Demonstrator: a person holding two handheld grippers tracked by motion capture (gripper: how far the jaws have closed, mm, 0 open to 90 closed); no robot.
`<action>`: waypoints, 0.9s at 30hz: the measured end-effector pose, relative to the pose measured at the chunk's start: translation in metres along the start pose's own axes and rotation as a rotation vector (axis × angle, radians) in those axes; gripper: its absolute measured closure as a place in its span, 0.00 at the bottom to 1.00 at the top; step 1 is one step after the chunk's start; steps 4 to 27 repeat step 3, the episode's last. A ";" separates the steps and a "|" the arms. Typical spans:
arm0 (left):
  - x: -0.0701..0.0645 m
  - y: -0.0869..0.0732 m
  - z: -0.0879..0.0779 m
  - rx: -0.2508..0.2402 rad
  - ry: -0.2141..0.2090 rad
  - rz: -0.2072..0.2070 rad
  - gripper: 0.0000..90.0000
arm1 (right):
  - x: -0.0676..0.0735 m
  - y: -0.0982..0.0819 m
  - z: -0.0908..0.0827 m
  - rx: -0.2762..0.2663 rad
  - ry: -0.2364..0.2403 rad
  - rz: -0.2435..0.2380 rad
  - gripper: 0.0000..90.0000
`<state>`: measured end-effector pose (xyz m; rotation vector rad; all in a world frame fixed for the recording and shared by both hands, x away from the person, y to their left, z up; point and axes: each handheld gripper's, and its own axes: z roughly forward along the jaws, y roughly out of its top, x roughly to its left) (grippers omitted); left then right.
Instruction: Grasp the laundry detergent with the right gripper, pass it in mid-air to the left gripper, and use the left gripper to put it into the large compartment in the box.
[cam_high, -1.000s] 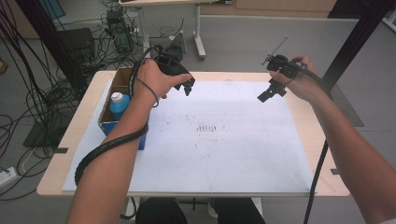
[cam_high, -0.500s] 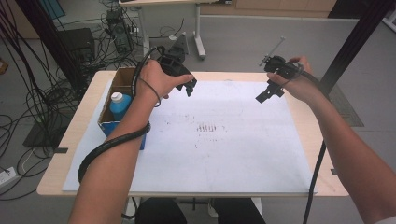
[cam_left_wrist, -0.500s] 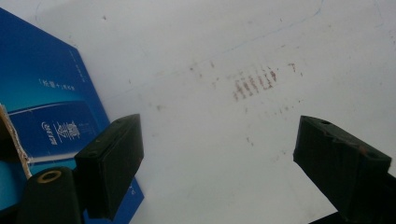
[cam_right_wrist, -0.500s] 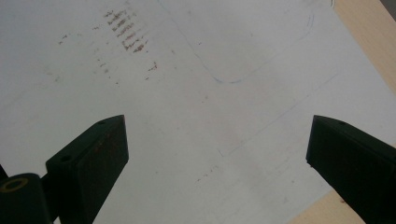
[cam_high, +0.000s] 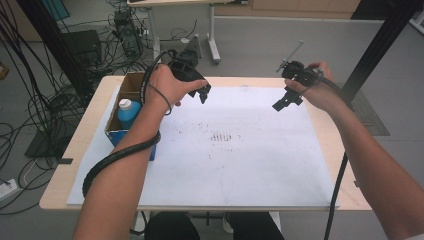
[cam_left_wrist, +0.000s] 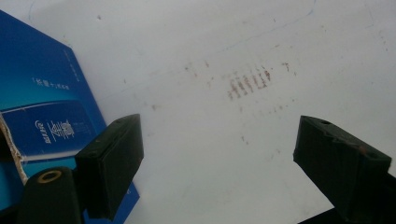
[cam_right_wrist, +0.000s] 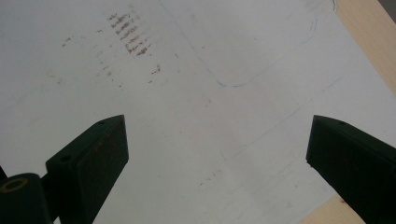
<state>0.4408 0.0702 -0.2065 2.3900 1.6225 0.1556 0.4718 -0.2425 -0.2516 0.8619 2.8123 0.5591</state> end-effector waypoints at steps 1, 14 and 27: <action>0.000 0.000 0.000 0.001 -0.004 -0.002 0.18 | 0.000 0.000 0.000 -0.002 -0.003 0.000 0.06; -0.001 -0.001 0.001 0.009 -0.008 0.000 0.18 | 0.001 -0.001 -0.001 -0.020 -0.010 0.001 0.06; -0.001 -0.001 0.001 0.009 -0.008 0.000 0.18 | 0.001 -0.001 -0.001 -0.020 -0.010 0.001 0.06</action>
